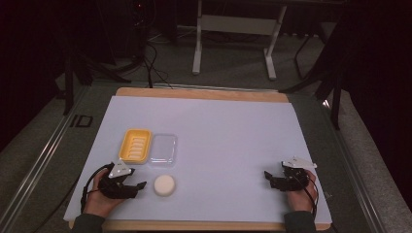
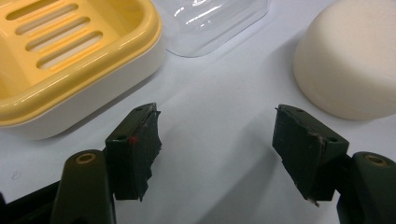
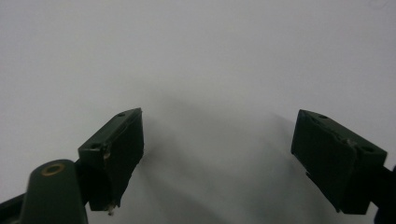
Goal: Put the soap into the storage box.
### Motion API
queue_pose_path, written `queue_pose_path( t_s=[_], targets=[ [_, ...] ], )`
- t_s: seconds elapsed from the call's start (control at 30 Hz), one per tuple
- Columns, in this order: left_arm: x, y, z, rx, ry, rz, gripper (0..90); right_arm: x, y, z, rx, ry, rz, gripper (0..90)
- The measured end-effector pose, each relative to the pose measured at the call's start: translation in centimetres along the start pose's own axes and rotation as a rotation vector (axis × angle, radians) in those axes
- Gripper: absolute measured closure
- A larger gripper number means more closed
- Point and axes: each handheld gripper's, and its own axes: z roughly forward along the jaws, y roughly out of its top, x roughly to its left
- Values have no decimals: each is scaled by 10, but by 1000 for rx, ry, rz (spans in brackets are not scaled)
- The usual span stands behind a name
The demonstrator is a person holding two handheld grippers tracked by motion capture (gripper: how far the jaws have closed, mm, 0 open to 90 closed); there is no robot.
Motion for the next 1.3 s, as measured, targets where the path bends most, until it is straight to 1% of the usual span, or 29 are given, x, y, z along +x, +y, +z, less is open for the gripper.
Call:
queue_pose_path(
  t_s=[0.1,0.2,0.23,0.33,0.47,0.57,0.6,0.67,0.73,0.8,0.97,1.0,1.03,1.13,1.3],
  targets=[
    [-2,-1,-2,5,0,1,308,3,-1,-2,-21,-21,-25,169],
    [-4,-1,-2,15,-8,13,302,3,-1,-2,-28,7,-27,170],
    [-5,0,-2,22,-9,17,297,3,-2,-3,-32,10,-28,170],
    [-6,0,-1,33,-6,22,294,5,-2,-4,-46,-1,-43,170],
    [-9,2,-4,29,-8,28,291,5,-3,-6,-65,-5,-48,170],
    [-10,2,-6,44,-8,46,291,6,-4,-8,-82,-13,-46,170],
    [-10,2,-6,46,-9,48,290,6,-4,-8,-87,-20,-58,169],
    [-9,0,-8,47,-14,51,289,8,-4,-8,-87,-26,-73,169],
    [-8,-1,-9,50,-24,51,289,9,-4,-7,-85,-27,-76,170],
    [-7,-2,-10,53,-25,55,289,8,-5,-8,-89,-27,-74,169],
    [-7,-1,-13,49,-43,67,287,8,-5,-9,-96,-28,-71,169],
    [-7,0,-13,61,-41,84,287,8,-5,-9,-96,-29,-72,170],
    [-7,1,-13,68,-43,93,286,9,-5,-9,-96,-32,-73,169],
    [-7,5,-14,78,-66,115,286,8,-5,-9,-102,-30,-71,170],
    [-8,12,-16,88,-73,144,286,8,-5,-9,-102,-30,-67,169]
  ],
)
